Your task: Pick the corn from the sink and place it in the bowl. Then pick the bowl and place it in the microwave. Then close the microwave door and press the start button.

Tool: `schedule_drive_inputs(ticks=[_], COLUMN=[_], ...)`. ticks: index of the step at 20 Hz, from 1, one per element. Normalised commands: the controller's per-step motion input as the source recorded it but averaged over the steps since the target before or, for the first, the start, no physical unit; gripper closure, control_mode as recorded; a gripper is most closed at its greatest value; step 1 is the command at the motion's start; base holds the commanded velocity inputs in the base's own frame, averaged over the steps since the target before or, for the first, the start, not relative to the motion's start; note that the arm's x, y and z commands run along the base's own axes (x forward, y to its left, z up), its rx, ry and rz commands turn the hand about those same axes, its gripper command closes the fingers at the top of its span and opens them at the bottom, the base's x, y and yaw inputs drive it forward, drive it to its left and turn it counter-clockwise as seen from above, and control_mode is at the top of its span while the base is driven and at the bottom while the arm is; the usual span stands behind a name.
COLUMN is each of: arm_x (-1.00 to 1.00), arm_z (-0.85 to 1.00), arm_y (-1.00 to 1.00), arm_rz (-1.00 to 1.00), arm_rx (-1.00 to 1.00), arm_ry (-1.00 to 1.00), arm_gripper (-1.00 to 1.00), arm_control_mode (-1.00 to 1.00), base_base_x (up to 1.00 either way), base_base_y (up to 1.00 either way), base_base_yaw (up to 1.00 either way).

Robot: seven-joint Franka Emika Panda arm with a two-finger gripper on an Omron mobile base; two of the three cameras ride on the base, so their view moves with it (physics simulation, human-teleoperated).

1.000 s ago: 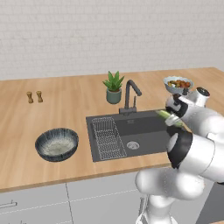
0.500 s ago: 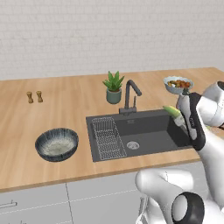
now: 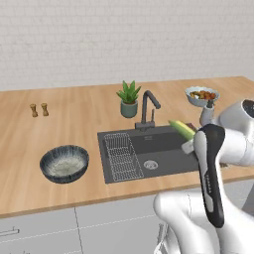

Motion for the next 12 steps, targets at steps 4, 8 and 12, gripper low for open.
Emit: schedule_drive_inputs(ticks=[4,8,12], arm_x=[-0.54,-0.34,0.0], arm_z=[0.61,0.42,0.03], arm_y=[0.96,0.96,1.0], arm_rz=[0.14,0.17,0.17], arm_rx=[0.02,0.05,0.05], arm_ry=[0.0,0.02,0.01], arm_gripper=[1.0,1.0,1.0], arm_control_mode=[-1.0,-1.0,-1.0], base_base_x=[0.0,0.0,0.0], base_base_y=[0.0,0.0,0.0], base_base_yaw=[0.0,0.0,0.0])
